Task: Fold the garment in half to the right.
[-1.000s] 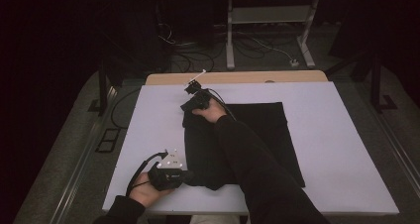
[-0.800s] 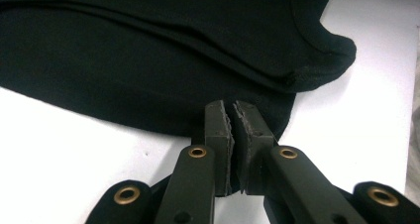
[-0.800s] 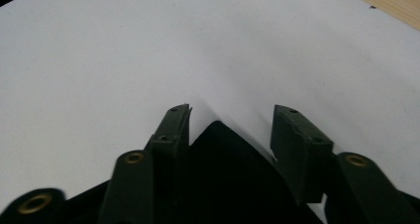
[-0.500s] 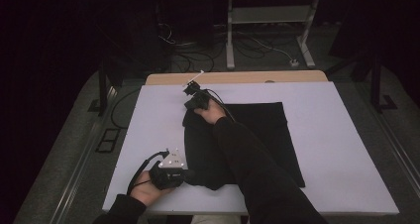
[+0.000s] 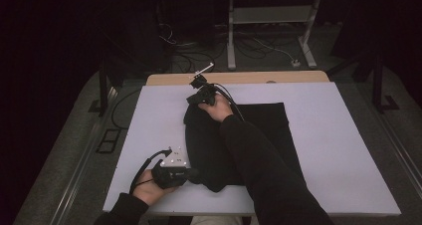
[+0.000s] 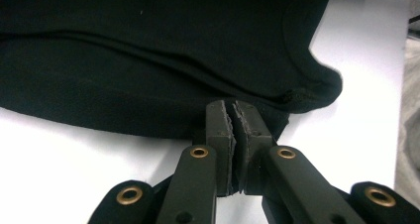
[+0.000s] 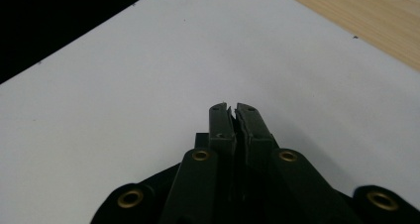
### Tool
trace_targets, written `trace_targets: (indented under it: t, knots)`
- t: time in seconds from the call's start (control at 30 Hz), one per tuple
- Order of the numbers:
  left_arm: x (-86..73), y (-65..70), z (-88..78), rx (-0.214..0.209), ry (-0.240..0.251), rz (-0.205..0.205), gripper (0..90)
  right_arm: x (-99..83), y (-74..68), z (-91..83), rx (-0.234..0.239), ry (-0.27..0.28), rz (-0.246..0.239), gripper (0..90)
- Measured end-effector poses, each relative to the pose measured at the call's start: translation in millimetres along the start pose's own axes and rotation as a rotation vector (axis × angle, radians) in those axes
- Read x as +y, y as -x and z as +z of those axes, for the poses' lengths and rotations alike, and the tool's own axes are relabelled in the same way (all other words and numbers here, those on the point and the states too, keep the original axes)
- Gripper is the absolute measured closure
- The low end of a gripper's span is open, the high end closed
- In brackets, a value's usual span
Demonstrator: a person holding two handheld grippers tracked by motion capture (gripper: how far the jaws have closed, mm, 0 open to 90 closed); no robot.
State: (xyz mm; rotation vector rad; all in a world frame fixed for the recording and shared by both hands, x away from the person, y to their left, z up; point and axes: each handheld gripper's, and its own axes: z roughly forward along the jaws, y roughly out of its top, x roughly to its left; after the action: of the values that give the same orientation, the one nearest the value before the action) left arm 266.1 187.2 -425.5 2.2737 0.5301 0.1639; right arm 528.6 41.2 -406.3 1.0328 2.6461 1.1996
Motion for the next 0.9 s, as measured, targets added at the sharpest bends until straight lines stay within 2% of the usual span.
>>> trace_targets:
  t: [0.47, 0.9]
  knots:
    - [9.7, 3.9, -7.6, 0.001, 0.05, -0.01, 84.5, 0.6, 3.2, -32.2, 0.029, 0.039, -0.005, 85.1]
    - [17.8, 5.5, -9.0, 0.012, 0.032, -0.003, 84.6, -1.2, 7.5, -64.8, 0.03, 0.05, -0.03, 85.1]
